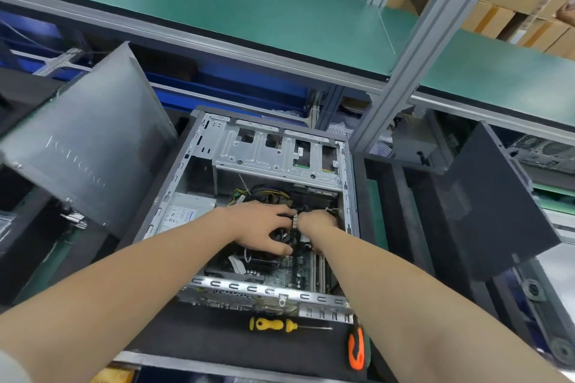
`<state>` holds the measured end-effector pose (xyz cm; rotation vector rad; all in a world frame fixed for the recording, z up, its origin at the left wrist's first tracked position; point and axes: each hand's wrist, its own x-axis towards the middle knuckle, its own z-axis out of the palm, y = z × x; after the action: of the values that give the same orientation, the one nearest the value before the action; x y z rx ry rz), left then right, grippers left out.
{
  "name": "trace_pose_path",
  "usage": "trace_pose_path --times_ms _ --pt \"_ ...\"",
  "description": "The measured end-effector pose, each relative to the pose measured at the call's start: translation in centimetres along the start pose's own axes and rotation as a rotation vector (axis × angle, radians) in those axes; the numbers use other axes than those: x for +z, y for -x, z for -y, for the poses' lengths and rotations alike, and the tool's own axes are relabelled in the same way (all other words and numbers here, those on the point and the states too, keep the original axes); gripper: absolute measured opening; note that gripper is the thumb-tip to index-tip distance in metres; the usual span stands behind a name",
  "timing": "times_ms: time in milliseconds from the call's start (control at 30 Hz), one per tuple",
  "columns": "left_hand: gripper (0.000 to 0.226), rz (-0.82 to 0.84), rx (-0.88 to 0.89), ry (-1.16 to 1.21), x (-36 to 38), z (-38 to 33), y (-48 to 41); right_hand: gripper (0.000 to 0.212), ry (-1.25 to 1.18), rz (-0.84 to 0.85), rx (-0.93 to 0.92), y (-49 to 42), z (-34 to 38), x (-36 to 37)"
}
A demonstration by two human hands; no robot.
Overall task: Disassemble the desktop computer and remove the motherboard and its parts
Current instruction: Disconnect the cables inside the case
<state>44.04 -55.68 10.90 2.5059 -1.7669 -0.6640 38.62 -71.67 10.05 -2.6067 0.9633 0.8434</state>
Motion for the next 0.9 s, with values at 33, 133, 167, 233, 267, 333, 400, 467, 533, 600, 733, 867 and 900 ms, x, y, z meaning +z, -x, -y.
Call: trace_pose_path --times_ms 33,133,167,233,267,333,400,467,533,600,733,867,900 --pt "0.087 0.002 -0.004 0.008 0.1 0.6 0.6 0.048 0.123 -0.050 -0.018 0.2 0.6 0.2" --pt "0.087 0.005 -0.016 0.029 0.3 2.1 2.1 0.056 0.403 -0.124 -0.154 1.7 3.3 0.6" --pt "0.086 0.002 -0.018 0.032 0.3 2.7 2.7 0.058 0.448 -0.113 -0.160 2.0 4.1 0.5" --pt "0.083 -0.007 -0.024 0.039 0.4 3.9 3.9 0.056 0.527 -0.114 -0.211 2.2 5.8 0.0" --pt "0.082 -0.011 -0.029 0.045 0.4 4.4 4.4 0.054 0.556 -0.121 -0.242 2.4 6.6 -0.1" --pt "0.085 -0.014 -0.033 0.067 0.4 5.0 5.1 0.055 0.632 -0.119 -0.280 2.7 8.1 -0.2" --pt "0.088 -0.014 -0.028 0.069 0.3 5.0 5.5 0.058 0.696 -0.100 -0.300 2.8 9.2 -0.2" --pt "0.085 -0.017 -0.029 0.072 0.3 4.9 5.6 0.056 0.730 -0.081 -0.286 2.7 10.0 -0.3" --pt "0.083 -0.009 -0.031 0.086 0.3 5.1 5.6 0.052 0.749 -0.077 -0.286 2.5 10.2 -0.4" --pt "0.078 -0.020 -0.023 0.104 0.3 5.2 5.7 0.050 0.784 -0.069 -0.298 2.5 10.0 -0.4" --pt "0.063 -0.071 -0.009 0.143 0.2 4.9 5.7 0.053 0.827 -0.053 -0.358 2.4 9.6 0.0" --pt "0.065 -0.027 -0.035 0.150 0.0 4.7 5.9 0.058 0.867 -0.041 -0.372 2.1 9.8 -0.1" --pt "0.066 -0.020 -0.032 0.148 -0.1 4.7 5.9 0.058 0.867 -0.034 -0.379 2.0 9.8 -0.2"
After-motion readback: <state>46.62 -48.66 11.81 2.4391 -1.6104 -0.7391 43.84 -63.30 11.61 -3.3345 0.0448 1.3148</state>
